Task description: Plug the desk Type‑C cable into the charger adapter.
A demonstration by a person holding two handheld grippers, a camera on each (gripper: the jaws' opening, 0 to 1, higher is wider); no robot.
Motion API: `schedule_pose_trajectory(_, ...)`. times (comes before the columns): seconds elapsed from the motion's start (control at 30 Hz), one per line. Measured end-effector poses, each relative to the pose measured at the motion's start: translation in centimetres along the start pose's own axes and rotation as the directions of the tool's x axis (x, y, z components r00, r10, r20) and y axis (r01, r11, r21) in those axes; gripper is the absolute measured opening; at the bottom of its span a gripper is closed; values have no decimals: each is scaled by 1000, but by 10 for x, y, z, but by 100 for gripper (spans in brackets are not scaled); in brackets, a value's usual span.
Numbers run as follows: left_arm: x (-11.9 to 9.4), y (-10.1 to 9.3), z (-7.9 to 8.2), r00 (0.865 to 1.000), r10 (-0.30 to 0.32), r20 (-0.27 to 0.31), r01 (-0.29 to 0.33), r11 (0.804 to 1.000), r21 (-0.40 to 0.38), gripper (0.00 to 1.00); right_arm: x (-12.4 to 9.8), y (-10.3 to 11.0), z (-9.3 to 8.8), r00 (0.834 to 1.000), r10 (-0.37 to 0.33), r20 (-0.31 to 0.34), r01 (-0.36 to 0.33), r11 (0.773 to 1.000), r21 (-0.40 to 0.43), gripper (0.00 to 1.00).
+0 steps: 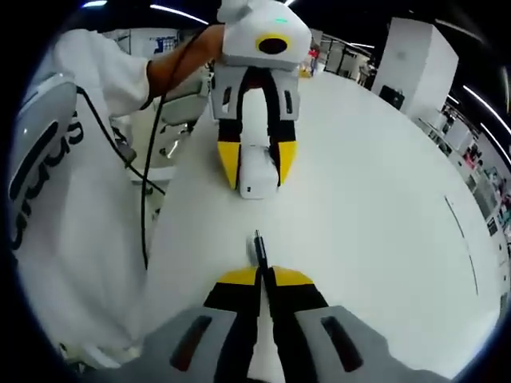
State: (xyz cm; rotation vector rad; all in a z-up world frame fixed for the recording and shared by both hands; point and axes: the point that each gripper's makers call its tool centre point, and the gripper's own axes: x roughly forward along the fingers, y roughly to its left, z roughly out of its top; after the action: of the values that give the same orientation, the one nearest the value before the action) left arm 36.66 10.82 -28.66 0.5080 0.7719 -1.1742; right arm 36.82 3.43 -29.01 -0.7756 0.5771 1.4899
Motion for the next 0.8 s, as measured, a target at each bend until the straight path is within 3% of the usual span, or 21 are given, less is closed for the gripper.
schedule_pose_trajectory(0.37, 2, 0, 2, 1000, -2, 1, 2, 1000, -3, 26, 12, 5, 19, 999, 10, 32, -10, 1000, 5, 3)
schedule_pose_trajectory(0.8, 4, -1, 3, 1000, -11, -3, 11, 1000, -9, 26, 20, 3, 29, 999, 19, 46, -19, 1000, 1, 3)
